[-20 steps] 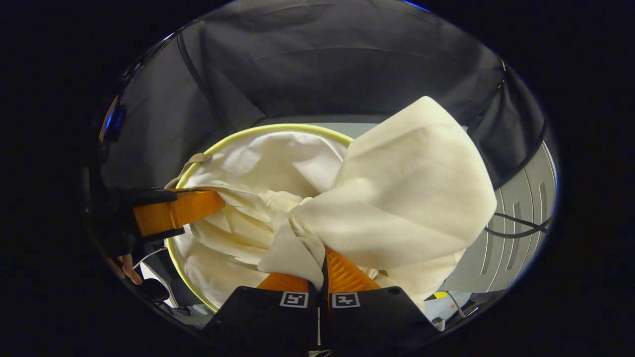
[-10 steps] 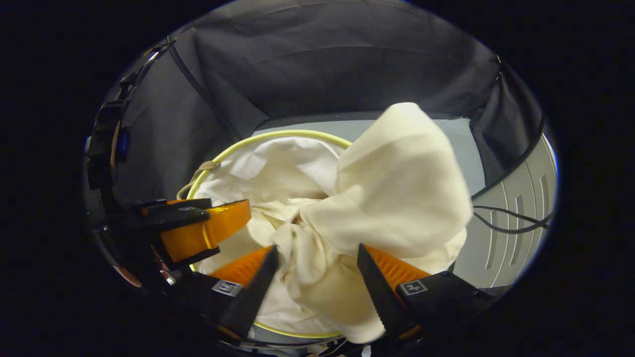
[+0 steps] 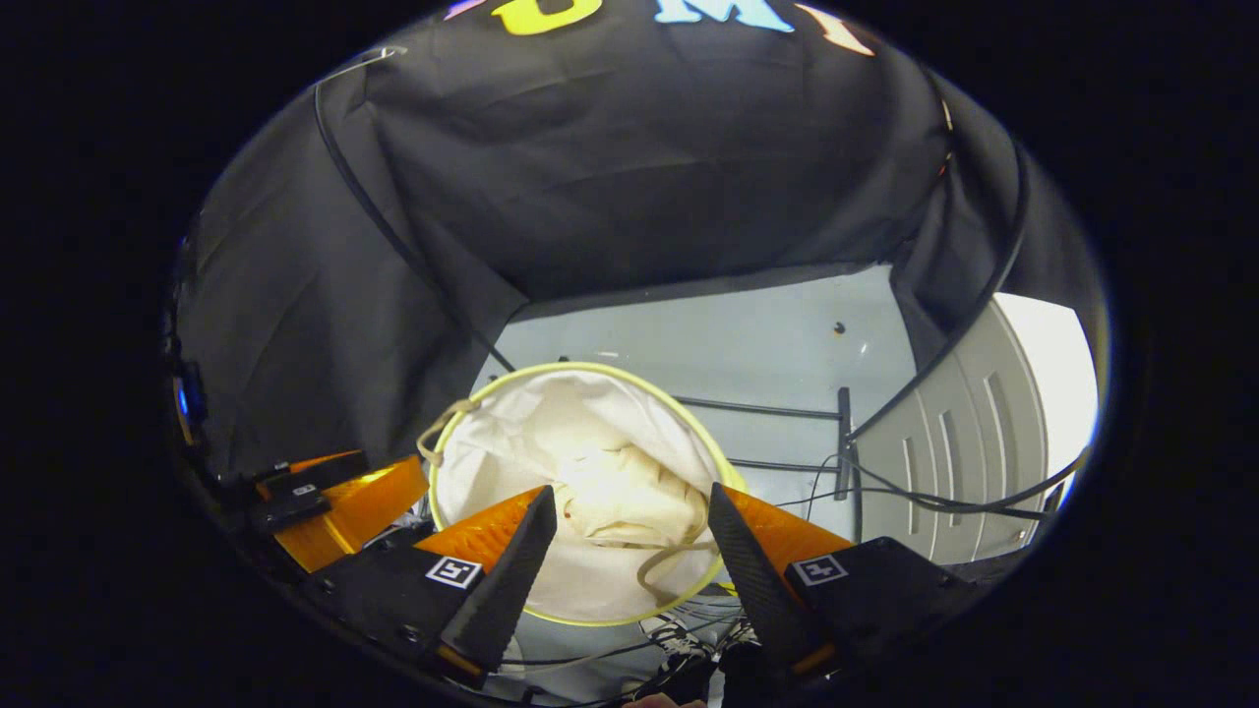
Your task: Grasp the clothes on the hanger with both hands and then place them into the laundry hamper below.
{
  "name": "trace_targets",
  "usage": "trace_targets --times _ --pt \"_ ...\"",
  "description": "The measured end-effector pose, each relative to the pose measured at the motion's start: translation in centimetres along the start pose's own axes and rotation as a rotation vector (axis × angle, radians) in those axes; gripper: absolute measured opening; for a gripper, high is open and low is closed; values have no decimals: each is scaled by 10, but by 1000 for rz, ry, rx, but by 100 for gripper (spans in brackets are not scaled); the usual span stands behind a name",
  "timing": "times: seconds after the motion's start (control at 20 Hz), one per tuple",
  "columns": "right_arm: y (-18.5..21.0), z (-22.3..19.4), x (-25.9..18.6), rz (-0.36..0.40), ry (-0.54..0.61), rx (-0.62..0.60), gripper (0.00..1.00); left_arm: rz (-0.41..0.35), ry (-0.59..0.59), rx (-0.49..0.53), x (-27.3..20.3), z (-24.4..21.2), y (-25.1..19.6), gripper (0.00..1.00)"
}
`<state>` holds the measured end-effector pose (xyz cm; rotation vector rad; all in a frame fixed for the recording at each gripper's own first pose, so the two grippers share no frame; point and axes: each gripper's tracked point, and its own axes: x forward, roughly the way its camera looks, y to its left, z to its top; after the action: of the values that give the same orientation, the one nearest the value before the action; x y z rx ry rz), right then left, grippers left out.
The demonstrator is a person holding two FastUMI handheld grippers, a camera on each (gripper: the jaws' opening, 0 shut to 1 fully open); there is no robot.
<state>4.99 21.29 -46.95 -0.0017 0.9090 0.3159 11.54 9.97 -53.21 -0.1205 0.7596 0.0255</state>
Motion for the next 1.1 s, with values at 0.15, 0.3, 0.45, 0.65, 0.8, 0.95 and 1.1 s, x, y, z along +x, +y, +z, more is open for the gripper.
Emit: trace_targets --times 0.15,0.3,0.45,0.65,0.8,0.95,1.1 --pt "-14 38 -58 -19 -95 -22 98 25 -139 26 -66 68 -7 97" --pt "-33 79 -120 -39 -203 -67 98 10 -330 8 -146 152 -28 97" --pt "-61 121 -181 -112 -354 -73 99 3 -512 42 -226 231 -36 97" --pt "-68 187 -266 -138 -555 -43 98 -30 -679 32 -310 294 -52 96" --pt "-65 224 -324 -126 -696 -52 98 -32 -785 47 -376 327 -57 95" --pt "-72 256 -379 -153 -831 -86 98 -34 -844 81 -429 353 -61 95" --pt "-71 279 -435 -174 -960 -106 98 -19 -843 124 -461 358 -68 95"
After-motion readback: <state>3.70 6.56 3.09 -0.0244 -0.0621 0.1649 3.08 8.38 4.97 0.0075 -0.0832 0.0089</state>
